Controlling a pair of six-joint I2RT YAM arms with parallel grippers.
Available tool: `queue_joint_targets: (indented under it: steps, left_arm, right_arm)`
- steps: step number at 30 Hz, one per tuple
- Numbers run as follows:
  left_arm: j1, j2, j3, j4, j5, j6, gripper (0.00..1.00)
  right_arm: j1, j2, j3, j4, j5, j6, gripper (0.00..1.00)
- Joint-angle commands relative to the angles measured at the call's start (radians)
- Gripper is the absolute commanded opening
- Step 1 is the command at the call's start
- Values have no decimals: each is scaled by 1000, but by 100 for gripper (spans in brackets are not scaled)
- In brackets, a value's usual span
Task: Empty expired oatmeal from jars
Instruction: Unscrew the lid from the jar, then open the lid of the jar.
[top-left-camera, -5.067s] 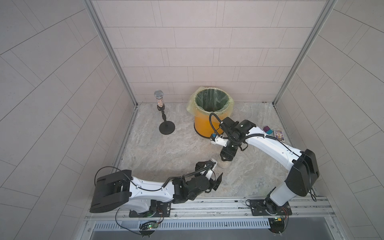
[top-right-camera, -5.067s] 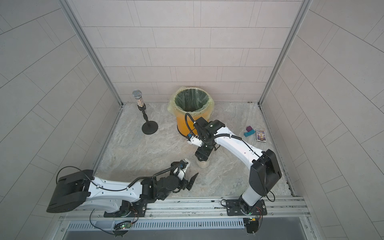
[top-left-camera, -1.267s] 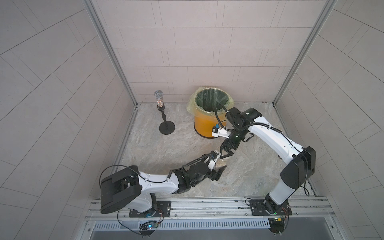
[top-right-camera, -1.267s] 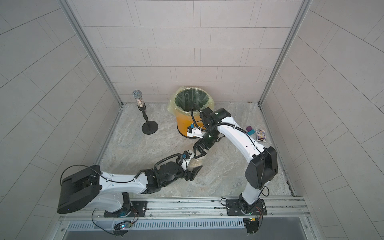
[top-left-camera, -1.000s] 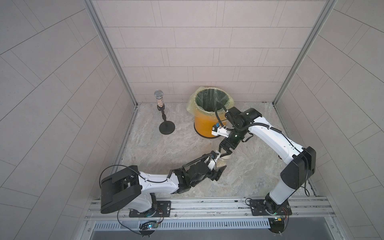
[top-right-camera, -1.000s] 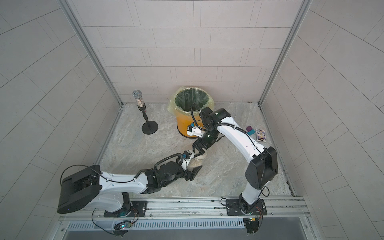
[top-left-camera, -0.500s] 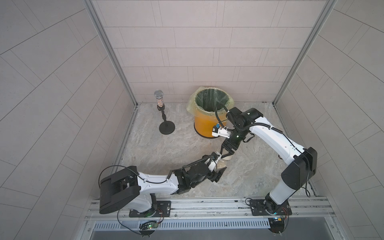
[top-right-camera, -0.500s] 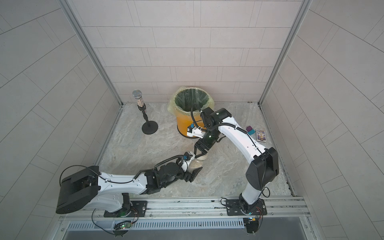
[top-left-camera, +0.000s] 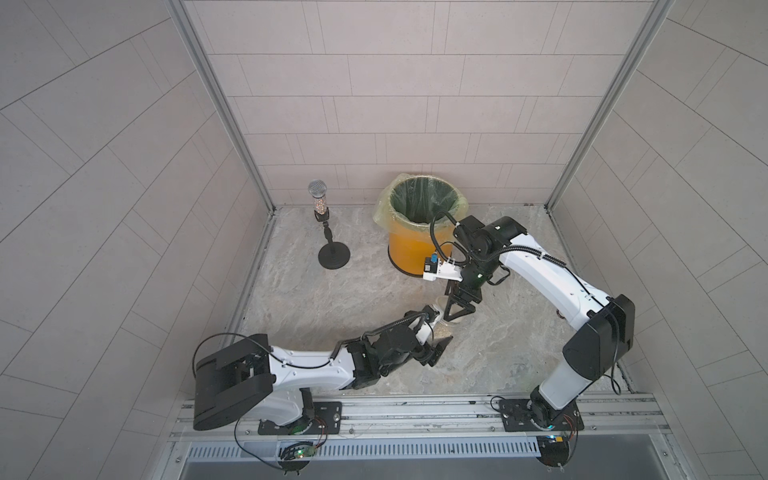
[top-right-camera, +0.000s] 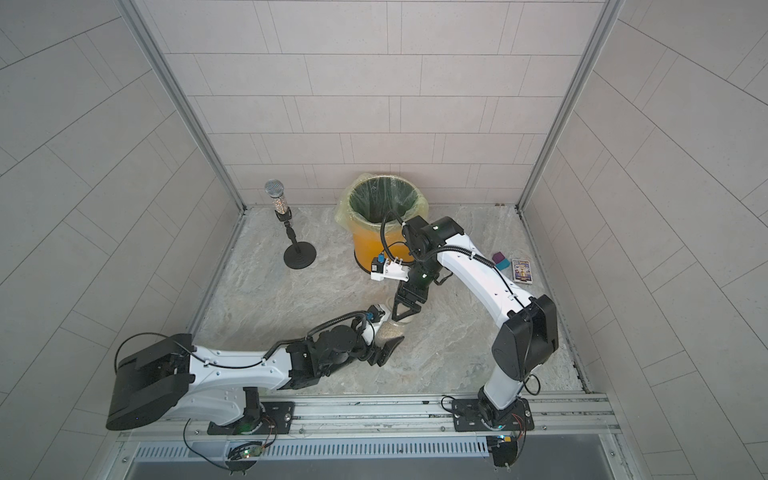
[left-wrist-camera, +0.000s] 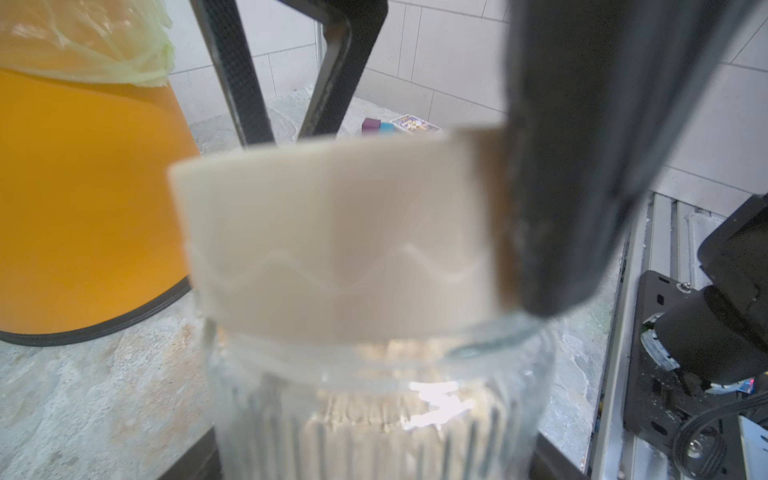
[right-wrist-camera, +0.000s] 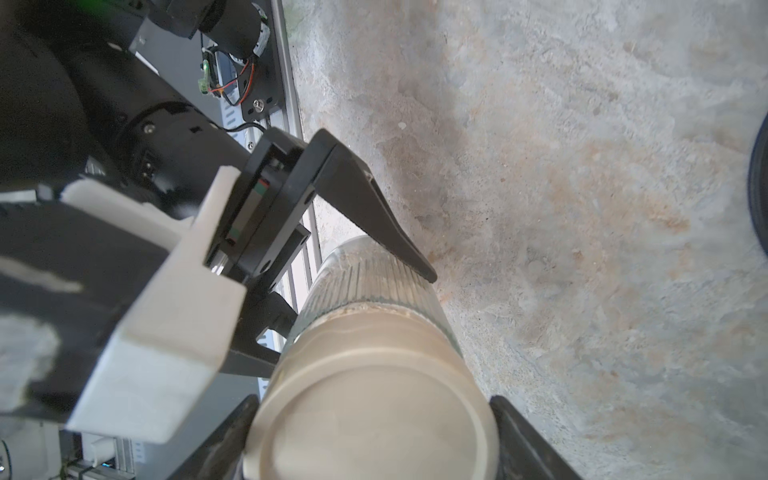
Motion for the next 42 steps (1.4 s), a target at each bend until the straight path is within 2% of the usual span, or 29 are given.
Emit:
queue_joint_targets:
  steps: [1,10,20,24,27,28,29,35,42]
  left_arm:
    - [12,-64,18,134,-48,-8,0]
    - [18,-75,12,123,-34,-11,0]
    - [20,-80,20,118,-28,-8,0]
    - [20,-81,23,119,-33,-3,0]
    - [20,-80,31,113,-34,1,0]
    - [20,-77,32,111,-33,3,0]
    - [20,-76,37,108,-31,5,0]
    - [21,-73,39,113,-31,7,0]
    - [21,-76,35,113,-38,9,0]
  right_arm:
    - [-16,-37,40,-105,16,-136,30]
    - [-35,-33,72,-151,-22,-271,32]
    - [-37,-49,40,-131,26,-402,36]
    - [-37,-39,59,-80,60,-293,58]
    - [-37,1,134,-126,38,-182,74]
    - [-39,15,157,-138,28,-143,84]
    - [-44,31,183,-169,4,-121,100]
    - [-54,101,246,-236,-84,46,99]
    - [-54,125,234,-241,-138,87,99]
